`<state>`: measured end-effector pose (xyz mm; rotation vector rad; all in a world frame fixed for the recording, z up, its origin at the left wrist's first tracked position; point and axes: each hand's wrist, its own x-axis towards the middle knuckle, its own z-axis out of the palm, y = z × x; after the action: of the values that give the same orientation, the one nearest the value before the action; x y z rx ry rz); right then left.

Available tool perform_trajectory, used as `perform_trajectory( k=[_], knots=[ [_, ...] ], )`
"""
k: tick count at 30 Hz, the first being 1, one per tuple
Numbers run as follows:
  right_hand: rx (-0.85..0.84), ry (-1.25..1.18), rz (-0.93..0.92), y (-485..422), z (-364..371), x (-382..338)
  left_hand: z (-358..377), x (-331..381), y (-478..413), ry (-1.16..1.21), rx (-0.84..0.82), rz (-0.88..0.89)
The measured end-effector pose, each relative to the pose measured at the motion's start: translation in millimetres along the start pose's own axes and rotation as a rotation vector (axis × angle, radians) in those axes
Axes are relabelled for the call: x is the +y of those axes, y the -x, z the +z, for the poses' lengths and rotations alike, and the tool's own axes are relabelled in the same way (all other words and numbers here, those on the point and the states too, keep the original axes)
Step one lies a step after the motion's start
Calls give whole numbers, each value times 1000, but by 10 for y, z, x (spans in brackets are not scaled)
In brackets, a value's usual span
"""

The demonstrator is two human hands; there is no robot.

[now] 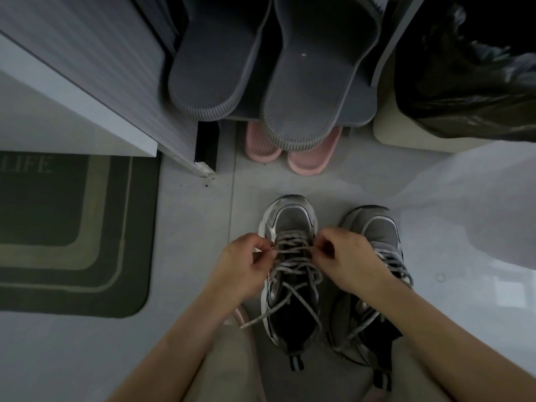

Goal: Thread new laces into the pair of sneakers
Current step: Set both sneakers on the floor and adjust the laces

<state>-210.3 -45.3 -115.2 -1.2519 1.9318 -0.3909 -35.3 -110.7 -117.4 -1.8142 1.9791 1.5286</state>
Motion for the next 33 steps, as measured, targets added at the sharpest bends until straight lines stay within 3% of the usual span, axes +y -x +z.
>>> perform_trajectory(
  k=[4,8,11,14,19,24,33],
  knots=[
    [10,-31,-31,40,-35,20,-11,6,46,67,18,3],
    [25,-11,-56,78,-56,1,-35,71,39,22,76,129],
    [20,44,-93,78,-80,-42,-52,115,51,-42,-2,191],
    [-90,146,-96,66,-80,-115,-78,143,58,-91,-90,203],
    [-125,223,-72,36,-41,-166,-46,130,16,-200,-58,251],
    [-93,32,-3,99,-34,-130,-42,2,76,8,-69,129],
    [-37,-27,65,202,-73,32,-39,-130,165,371,-8,-57]
  ],
)
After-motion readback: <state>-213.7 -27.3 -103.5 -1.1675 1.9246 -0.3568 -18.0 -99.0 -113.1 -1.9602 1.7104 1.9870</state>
